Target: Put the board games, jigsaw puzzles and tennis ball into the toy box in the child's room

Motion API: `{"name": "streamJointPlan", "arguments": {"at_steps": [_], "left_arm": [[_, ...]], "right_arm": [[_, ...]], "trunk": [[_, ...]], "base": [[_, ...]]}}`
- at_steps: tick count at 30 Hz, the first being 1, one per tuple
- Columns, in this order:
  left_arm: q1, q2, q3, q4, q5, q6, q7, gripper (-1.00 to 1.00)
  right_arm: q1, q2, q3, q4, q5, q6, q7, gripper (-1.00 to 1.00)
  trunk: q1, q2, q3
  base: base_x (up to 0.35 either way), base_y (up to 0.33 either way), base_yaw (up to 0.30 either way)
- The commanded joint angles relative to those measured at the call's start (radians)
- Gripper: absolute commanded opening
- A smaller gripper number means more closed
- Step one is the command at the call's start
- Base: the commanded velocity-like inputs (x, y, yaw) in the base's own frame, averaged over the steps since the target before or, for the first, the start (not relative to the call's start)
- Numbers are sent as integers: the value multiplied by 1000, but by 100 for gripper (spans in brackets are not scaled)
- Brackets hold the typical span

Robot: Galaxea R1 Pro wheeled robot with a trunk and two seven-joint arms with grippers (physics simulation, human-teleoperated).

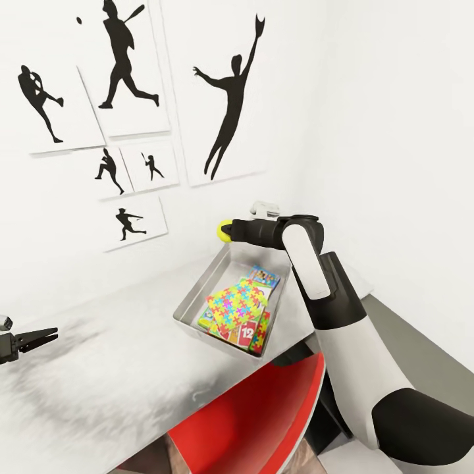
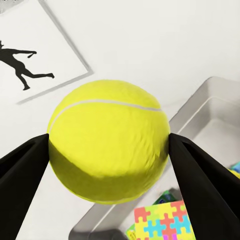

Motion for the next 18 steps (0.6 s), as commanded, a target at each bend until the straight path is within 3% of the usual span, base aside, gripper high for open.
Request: {"name": "streamJointPlan", "arguments": {"at_steps": [1,18], "left_arm": [[-1,0,-2,0,0,11,-4,100],[-1,0,-4,0,0,8,-4,100]], "right_arm": [[-1,0,0,0,-10,2,-10,-100],[-1,0,1,3,-9,1,-10,-100]], "trunk": [[1,-2,-2],[1,-2,-1]], "base": [[23,-30,35],[45,5,5]]}}
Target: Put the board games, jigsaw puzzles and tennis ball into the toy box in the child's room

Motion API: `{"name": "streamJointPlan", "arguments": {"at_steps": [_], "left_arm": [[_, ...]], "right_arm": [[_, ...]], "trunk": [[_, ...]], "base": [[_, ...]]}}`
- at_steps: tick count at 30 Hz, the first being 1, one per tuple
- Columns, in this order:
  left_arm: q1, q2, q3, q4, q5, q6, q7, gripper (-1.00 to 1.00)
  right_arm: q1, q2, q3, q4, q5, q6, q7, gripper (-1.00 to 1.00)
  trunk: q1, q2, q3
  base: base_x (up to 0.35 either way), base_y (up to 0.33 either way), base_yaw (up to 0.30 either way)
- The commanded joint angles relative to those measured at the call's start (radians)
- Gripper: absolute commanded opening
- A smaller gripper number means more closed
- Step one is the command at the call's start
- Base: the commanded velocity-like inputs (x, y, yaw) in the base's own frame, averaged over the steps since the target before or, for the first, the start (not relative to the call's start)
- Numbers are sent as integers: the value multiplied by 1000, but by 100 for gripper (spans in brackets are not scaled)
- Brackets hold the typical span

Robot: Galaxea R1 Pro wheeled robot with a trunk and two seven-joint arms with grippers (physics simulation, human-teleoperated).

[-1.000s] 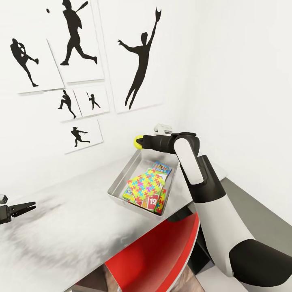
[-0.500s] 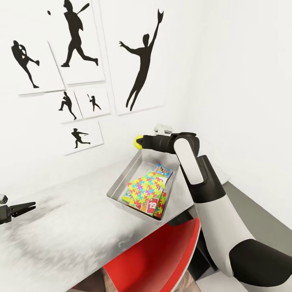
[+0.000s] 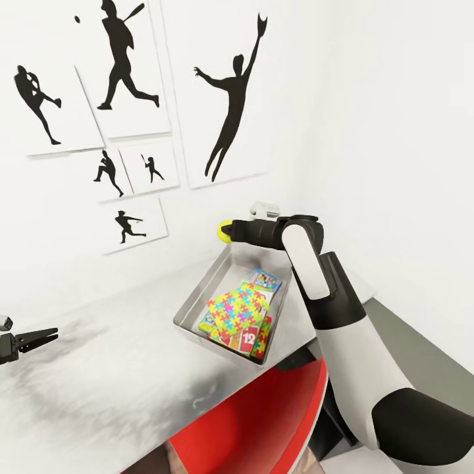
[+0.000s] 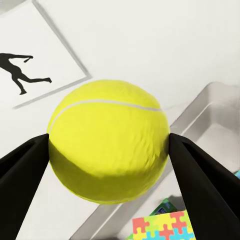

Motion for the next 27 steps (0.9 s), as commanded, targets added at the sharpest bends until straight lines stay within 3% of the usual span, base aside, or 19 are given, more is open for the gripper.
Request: {"name": "streamJointPlan", "arguments": {"at_steps": [1,24,27], "left_arm": [[-1,0,-2,0,0,10,-4,100],[-1,0,-2,-1,-1,10,-4,100],[-1,0,-3,-1,-1,10,-4,100]], "right_arm": [[-1,0,0,0,-10,2,-10,-100],[0,0,0,136,-6,13,-13,-100],[19,0,20,138,-8,19,-14,-100]], "trunk": [[1,-2,-2],[1,-2,-2],[1,-2,-2]], "base": [[19,3,0],[2,0,0],[0,0,0]]}}
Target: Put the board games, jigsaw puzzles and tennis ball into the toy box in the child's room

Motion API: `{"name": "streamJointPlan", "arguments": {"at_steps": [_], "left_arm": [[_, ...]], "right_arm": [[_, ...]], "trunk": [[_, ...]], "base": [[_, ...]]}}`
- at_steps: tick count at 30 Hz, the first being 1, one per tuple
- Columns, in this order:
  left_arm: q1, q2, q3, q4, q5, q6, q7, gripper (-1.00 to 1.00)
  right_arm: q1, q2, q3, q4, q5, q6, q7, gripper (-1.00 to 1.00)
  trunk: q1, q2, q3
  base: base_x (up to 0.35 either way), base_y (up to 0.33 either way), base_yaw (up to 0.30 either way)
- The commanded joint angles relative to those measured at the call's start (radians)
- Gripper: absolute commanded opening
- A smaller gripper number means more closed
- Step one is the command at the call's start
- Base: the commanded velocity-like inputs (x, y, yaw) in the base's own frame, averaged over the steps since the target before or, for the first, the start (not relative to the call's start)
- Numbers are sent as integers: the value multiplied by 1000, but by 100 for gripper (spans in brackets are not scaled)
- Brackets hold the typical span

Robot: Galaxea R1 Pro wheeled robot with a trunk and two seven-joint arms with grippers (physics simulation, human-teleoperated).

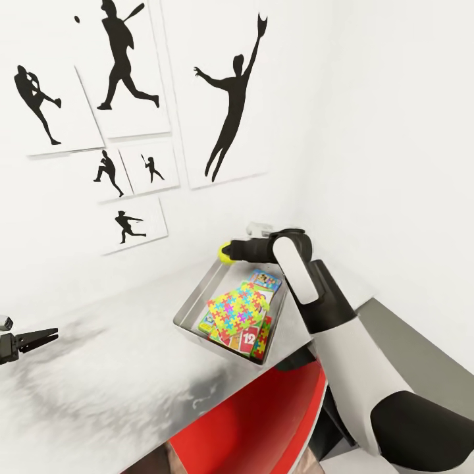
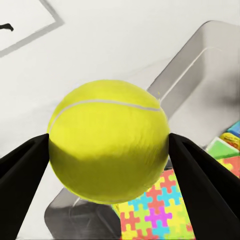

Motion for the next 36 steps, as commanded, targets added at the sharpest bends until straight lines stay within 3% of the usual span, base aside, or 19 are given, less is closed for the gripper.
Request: {"name": "streamJointPlan", "arguments": {"at_steps": [1,5,9,13,18,21,25,28,36], "left_arm": [[-1,0,-2,0,0,11,-4,100],[-1,0,-3,0,1,11,-4,100],[-1,0,-3,0,0,11,-4,100],[-1,0,-2,0,1,11,-4,100],[-1,0,-2,-1,0,11,-4,100],[-1,0,-1,-1,1,11,-4,100],[-1,0,0,-2,2,11,-4,100],[-1,0,0,-3,2,11,-4,100],[-1,-1,0,-3,2,11,-4,100]], "right_arm": [[4,0,9,0,-9,3,-10,-100],[27,0,68,-1,-11,3,-10,-100],[40,0,89,8,-12,-3,-11,-100],[43,0,91,48,-5,-9,-19,-100],[43,0,84,90,0,-18,-77,-100],[43,0,78,116,1,-51,-99,-100],[36,0,73,266,2,-96,-122,-100],[23,0,72,327,1,-162,-129,-100],[-12,0,73,397,3,-213,-133,-100]], "trunk": [[1,-2,-2],[1,-2,-2],[1,-2,-2],[1,-2,-2],[1,-2,-2],[1,-2,-2],[1,-2,-2],[1,-2,-2],[1,-2,-2]], "base": [[0,0,0],[0,0,0],[0,0,0],[0,0,0],[0,0,0],[0,0,0],[0,0,0],[0,0,0],[0,0,0]]}}
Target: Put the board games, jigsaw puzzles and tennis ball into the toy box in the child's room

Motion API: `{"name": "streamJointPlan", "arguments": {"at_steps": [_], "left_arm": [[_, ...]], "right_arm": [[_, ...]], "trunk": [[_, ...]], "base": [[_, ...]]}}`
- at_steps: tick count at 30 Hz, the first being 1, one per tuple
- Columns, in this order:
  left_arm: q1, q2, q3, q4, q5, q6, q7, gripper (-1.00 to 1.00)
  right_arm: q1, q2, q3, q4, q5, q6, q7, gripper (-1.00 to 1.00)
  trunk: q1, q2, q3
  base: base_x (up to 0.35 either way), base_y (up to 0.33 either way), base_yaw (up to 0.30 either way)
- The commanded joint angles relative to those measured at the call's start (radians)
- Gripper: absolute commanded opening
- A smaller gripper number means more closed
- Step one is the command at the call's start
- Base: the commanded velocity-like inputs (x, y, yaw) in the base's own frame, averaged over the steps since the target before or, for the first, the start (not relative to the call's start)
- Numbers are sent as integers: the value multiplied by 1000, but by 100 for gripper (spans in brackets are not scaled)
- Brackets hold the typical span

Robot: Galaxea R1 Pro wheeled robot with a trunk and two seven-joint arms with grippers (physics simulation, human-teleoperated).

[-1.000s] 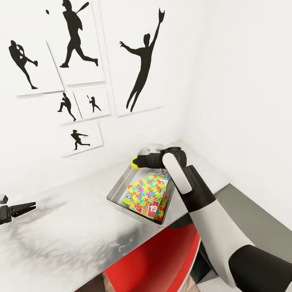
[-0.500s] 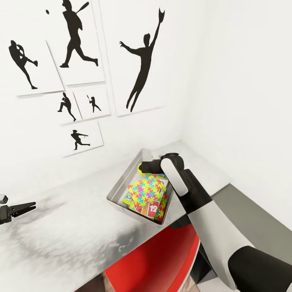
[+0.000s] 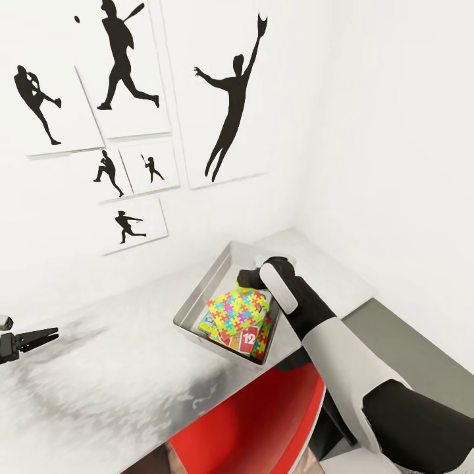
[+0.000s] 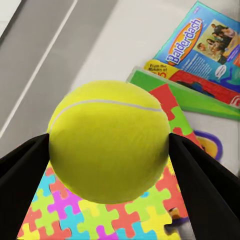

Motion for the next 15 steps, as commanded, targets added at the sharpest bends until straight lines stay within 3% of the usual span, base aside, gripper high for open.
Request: {"name": "streamJointPlan", "arguments": {"at_steps": [1,15], "left_arm": [[-1,0,-2,0,0,11,-4,100],[-1,0,-2,0,-1,11,-4,100]], "right_arm": [[-5,0,1,8,-9,-2,-11,-100],[-12,0,3,22,-6,-47,-27,-100]], "trunk": [[1,-2,-2],[1,-2,-2]], "base": [[0,0,0],[0,0,0]]}}
